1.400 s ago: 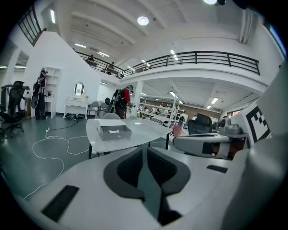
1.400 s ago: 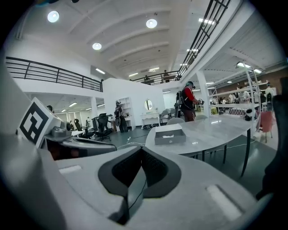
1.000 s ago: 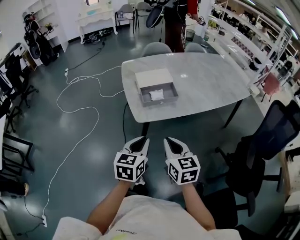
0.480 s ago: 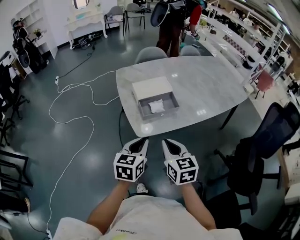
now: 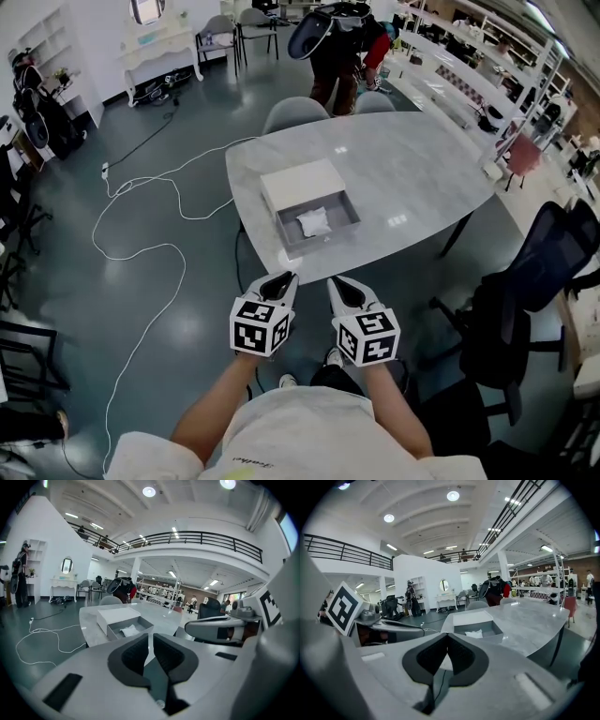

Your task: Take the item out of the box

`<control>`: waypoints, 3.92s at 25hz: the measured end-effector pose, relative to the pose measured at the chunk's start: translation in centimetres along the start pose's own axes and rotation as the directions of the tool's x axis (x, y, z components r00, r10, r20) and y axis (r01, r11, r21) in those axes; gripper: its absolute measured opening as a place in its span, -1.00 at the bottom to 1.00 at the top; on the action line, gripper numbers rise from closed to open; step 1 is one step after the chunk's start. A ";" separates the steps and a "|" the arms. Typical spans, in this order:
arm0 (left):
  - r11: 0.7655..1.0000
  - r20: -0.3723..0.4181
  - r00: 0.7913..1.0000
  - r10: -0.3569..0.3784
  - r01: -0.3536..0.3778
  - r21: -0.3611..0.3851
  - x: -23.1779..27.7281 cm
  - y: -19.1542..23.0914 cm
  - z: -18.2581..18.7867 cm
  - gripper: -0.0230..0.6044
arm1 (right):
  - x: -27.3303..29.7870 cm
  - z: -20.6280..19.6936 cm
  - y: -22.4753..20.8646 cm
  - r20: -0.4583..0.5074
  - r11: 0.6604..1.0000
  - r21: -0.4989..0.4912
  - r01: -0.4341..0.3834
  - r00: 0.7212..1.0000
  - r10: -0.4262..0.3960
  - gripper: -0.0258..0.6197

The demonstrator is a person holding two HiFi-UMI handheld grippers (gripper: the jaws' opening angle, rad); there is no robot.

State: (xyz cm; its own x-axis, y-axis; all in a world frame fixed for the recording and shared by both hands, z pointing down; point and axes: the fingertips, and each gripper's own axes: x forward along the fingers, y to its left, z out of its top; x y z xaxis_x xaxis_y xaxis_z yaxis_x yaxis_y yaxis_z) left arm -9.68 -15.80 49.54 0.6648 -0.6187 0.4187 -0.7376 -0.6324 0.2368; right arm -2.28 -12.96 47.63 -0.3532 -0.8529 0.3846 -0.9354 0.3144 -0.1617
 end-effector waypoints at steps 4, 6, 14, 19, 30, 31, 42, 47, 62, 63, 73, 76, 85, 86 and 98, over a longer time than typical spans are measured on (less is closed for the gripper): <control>0.998 -0.019 1.000 -0.024 0.025 0.051 2.0 0.6 0.5 -0.81 | 1.5 0.1 -0.9 0.001 1.000 0.004 -0.008 1.000 0.008 -0.91; 0.997 -0.033 0.999 -0.034 0.037 0.072 3.1 0.9 0.8 -0.81 | 2.3 0.3 -1.4 0.003 1.000 0.006 -0.014 1.000 0.014 -0.91; 0.979 -0.118 0.992 -0.050 0.072 0.190 9.2 2.1 2.0 -0.81 | 6.3 2.5 -5.6 0.012 0.999 0.024 -0.032 0.999 0.032 -0.91; 0.962 -0.193 0.980 -0.056 0.105 0.252 13.3 3.1 2.2 -0.81 | 8.8 3.1 -8.3 -0.006 0.998 0.033 -0.049 0.999 0.049 -0.91; 0.911 -0.339 0.940 -0.021 0.158 0.382 20.5 4.5 1.6 -0.80 | 12.5 3.0 -13.2 -0.056 0.994 0.053 -0.094 0.994 0.096 -0.91; 0.909 -0.353 0.935 -0.019 0.164 0.384 20.9 4.6 1.4 -0.78 | 12.7 3.1 -13.5 -0.058 0.994 0.053 -0.099 0.993 0.102 -0.91; 0.902 -0.474 0.880 0.024 0.185 0.389 25.0 5.7 -0.5 -0.71 | 15.4 3.8 -17.4 -0.076 0.986 0.071 -0.152 0.985 0.158 -0.91; 0.891 -0.547 0.836 0.044 0.215 0.400 26.1 6.3 -1.8 -0.68 | 16.3 3.8 -19.0 -0.087 0.981 0.081 -0.179 0.979 0.186 -0.91; 0.827 -0.656 0.744 0.130 0.283 0.486 28.0 7.2 -3.6 -0.69 | 18.5 4.8 -21.1 -0.075 0.967 0.099 -0.234 0.967 0.242 -0.91; 0.821 -0.661 0.739 0.128 0.295 0.489 28.0 7.0 -3.6 -0.70 | 18.7 4.9 -21.1 -0.076 0.967 0.097 -0.236 0.967 0.244 -0.91; 0.798 -0.674 0.729 0.117 0.335 0.501 28.0 6.5 -3.6 -0.87 | 19.5 5.2 -20.8 -0.075 0.963 0.098 -0.253 0.963 0.260 -0.91; 0.819 -0.661 0.743 0.106 0.311 0.482 27.9 6.5 -3.5 -0.88 | 19.4 4.8 -20.6 -0.076 0.961 0.107 -0.256 0.961 0.265 -0.91; 0.848 -0.592 0.804 0.058 0.274 0.454 27.0 5.0 -1.3 -0.88 | 18.9 4.3 -19.9 -0.072 0.963 0.119 -0.244 0.965 0.253 -0.91; 0.845 -0.584 0.810 0.054 0.275 0.459 26.8 4.7 -1.1 -0.88 | 18.8 4.4 -19.8 -0.071 0.963 0.119 -0.240 0.966 0.249 -0.91; 0.870 -0.398 0.917 0.040 0.164 0.465 22.4 4.3 3.2 -0.88 | 16.6 6.3 -16.7 -0.035 0.980 0.053 -0.192 0.980 0.194 -0.91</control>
State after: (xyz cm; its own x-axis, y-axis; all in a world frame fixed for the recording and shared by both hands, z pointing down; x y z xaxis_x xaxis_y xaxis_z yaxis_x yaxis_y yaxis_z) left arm 2.48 -33.87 57.11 0.5331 -0.4066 0.7419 -0.4778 -0.8684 -0.1326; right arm 7.56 -34.94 50.98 -0.5282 -0.7606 0.3773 -0.8480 0.4499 -0.2802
